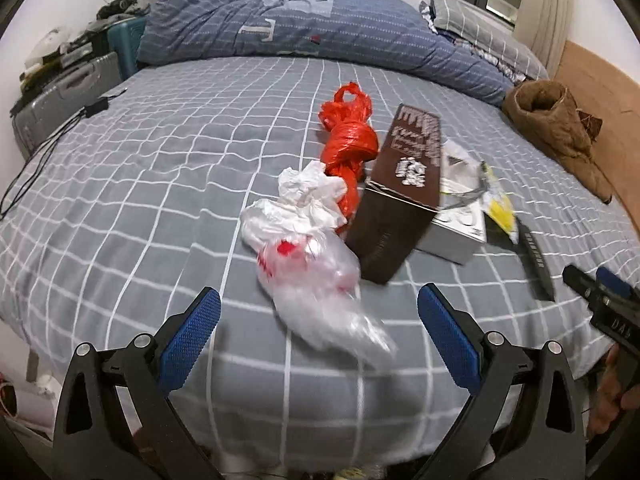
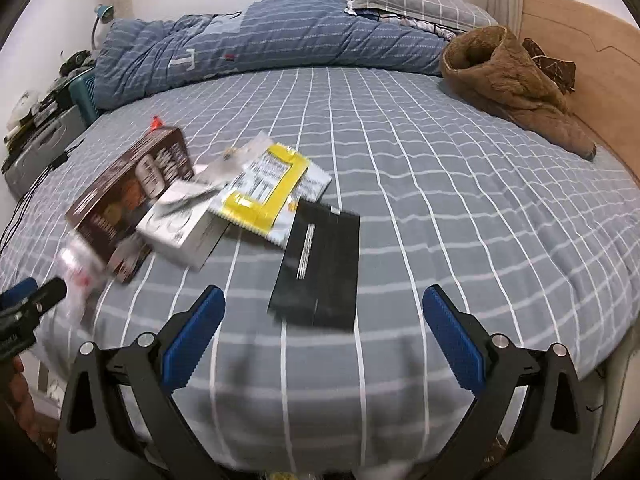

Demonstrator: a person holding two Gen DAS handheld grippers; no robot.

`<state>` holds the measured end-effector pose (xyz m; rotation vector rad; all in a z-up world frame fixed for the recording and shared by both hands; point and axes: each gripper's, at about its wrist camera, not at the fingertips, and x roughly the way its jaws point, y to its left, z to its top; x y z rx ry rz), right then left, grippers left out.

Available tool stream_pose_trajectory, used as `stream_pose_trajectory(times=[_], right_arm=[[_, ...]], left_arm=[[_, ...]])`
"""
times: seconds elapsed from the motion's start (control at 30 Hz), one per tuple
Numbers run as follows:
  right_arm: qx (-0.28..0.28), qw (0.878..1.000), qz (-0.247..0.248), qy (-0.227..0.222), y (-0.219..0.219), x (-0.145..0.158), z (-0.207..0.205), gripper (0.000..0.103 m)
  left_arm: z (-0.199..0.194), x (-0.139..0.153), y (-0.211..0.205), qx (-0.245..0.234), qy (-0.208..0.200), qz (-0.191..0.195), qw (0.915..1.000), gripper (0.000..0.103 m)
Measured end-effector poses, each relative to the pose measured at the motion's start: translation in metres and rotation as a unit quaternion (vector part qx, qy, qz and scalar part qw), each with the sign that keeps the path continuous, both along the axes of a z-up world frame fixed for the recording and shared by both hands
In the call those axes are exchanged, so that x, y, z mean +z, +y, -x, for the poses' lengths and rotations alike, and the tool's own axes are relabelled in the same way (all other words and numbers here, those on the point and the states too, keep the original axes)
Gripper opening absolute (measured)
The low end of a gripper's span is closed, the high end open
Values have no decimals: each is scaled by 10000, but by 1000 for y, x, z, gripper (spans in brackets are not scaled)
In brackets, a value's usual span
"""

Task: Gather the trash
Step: 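Grasp the red-white plastic bag with the left tool while the right tool grasps the black packet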

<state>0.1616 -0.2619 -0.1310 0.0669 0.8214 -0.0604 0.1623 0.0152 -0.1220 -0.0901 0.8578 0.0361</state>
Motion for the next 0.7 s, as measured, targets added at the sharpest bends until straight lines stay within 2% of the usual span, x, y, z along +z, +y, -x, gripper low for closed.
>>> stream_pose_trajectory(times=[0.23, 0.3, 0.43, 0.5, 0.63, 0.7], right_arm=[[-38, 9996, -215, 168, -8, -29, -36, 95], [-69, 9993, -293, 241, -10, -36, -43, 95], [-79, 9983, -433, 390, -11, -47, -49, 86], [-115, 9985, -362, 392, -10, -49, -49, 80], [-131, 9985, -314, 435, -9, -53, -48, 71], [-172, 9986, -314, 399, -11, -54, -46, 60]], left_arm=[[-22, -24, 10, 86, 108, 138, 9998, 96], [-26, -27, 11, 119, 107, 168, 9997, 91], [-31, -34, 9, 73, 131, 130, 9998, 84], [-33, -37, 7, 78, 102, 51, 9999, 75], [-33, -41, 5, 36, 95, -103, 9999, 66], [-33, -41, 7, 42, 78, -53, 9999, 62]])
